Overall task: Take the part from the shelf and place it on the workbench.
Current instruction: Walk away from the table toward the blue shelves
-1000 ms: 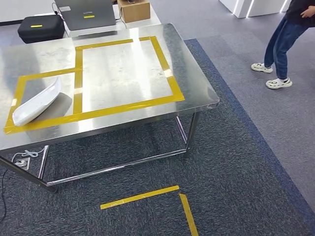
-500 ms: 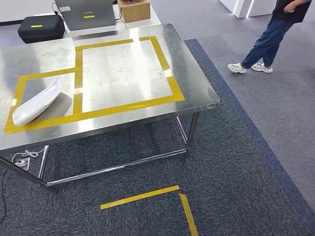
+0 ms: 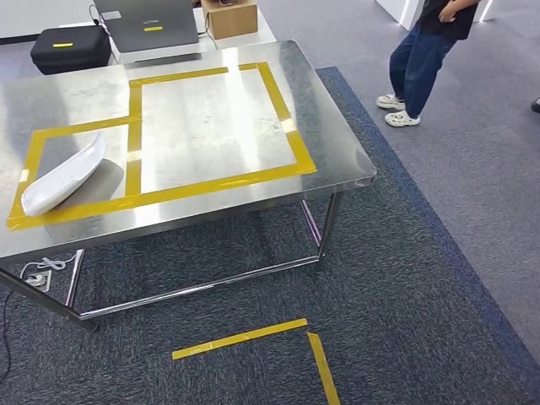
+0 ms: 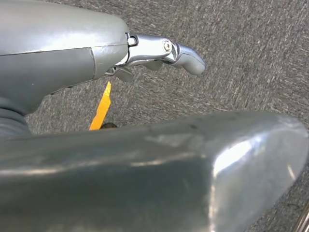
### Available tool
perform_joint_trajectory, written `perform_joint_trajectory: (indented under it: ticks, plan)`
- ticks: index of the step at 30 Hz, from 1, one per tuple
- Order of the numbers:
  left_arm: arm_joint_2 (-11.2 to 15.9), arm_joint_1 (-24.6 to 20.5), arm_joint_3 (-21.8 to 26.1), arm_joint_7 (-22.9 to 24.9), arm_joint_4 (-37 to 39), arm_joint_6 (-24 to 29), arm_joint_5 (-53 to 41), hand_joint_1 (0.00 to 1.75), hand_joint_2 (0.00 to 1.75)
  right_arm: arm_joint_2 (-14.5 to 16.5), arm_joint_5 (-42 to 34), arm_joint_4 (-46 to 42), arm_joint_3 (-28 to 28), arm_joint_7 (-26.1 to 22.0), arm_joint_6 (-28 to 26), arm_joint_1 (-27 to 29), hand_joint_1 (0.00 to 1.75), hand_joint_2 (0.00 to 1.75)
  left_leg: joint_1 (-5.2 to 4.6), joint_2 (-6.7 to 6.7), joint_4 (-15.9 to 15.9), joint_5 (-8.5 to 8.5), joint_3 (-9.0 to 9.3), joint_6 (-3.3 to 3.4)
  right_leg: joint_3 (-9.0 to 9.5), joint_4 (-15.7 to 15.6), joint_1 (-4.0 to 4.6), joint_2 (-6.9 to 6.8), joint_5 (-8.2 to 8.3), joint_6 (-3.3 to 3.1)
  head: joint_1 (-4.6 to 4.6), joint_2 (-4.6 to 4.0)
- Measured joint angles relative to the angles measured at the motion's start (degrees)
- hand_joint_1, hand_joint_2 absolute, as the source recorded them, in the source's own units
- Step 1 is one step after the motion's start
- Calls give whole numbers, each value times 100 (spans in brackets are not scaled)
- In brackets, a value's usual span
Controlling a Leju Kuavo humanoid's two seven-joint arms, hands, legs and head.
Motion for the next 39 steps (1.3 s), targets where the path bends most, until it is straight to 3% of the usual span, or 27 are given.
perform_joint_trajectory:
  ticks: [39]
  plan:
    - [0, 0, 0, 0, 0, 0, 4, 0, 0, -20, 0, 0, 0, 0, 1, 0, 0, 0, 0, 0, 0, 0, 0, 0, 0, 0, 0, 0, 0, 0, 0, 0]
